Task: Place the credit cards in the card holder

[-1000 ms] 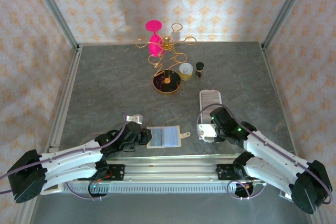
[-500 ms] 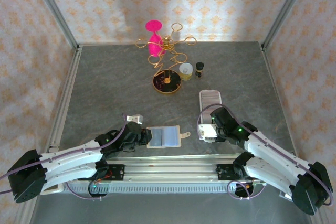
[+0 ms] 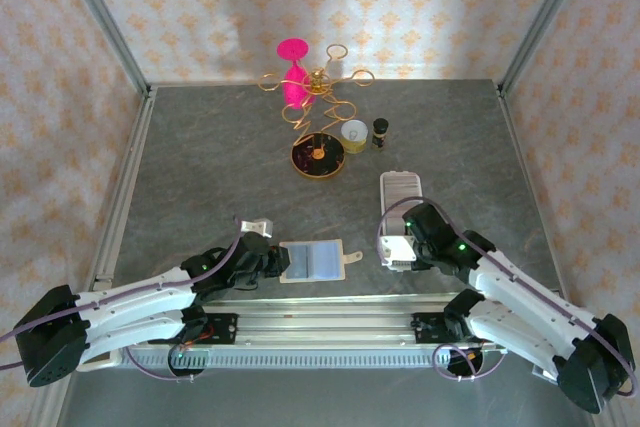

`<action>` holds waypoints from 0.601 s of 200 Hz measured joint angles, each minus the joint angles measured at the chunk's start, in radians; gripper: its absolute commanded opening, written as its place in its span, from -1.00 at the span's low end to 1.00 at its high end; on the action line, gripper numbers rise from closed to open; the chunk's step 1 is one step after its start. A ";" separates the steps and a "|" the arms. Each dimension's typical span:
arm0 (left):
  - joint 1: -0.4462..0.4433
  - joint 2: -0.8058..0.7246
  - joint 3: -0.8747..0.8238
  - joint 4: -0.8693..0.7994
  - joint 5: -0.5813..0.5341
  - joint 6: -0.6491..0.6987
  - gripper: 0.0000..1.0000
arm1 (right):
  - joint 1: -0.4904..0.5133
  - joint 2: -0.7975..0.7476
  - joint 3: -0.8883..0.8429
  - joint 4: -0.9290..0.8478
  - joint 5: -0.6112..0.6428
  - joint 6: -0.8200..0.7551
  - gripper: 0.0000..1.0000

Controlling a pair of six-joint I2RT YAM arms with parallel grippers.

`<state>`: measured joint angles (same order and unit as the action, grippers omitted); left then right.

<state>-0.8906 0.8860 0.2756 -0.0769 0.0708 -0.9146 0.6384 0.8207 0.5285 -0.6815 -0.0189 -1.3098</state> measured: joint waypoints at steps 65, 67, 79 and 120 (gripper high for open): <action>0.000 0.000 0.000 0.000 -0.001 0.000 -0.50 | 0.000 -0.029 0.049 -0.089 -0.016 0.051 -1.00; 0.000 0.000 0.000 0.000 0.000 0.000 -0.49 | 0.000 -0.029 0.053 -0.092 -0.016 0.053 -1.00; 0.000 0.000 0.001 -0.001 -0.001 0.000 -0.46 | 0.000 -0.031 0.077 -0.116 -0.024 0.066 -1.00; 0.000 0.000 0.008 -0.002 -0.009 0.004 -0.39 | -0.001 -0.048 0.161 -0.149 -0.061 0.125 -1.00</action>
<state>-0.8906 0.8860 0.2836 -0.0792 0.0616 -0.9108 0.6376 0.7727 0.6895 -0.8307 -0.0795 -1.1851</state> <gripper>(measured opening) 0.292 0.043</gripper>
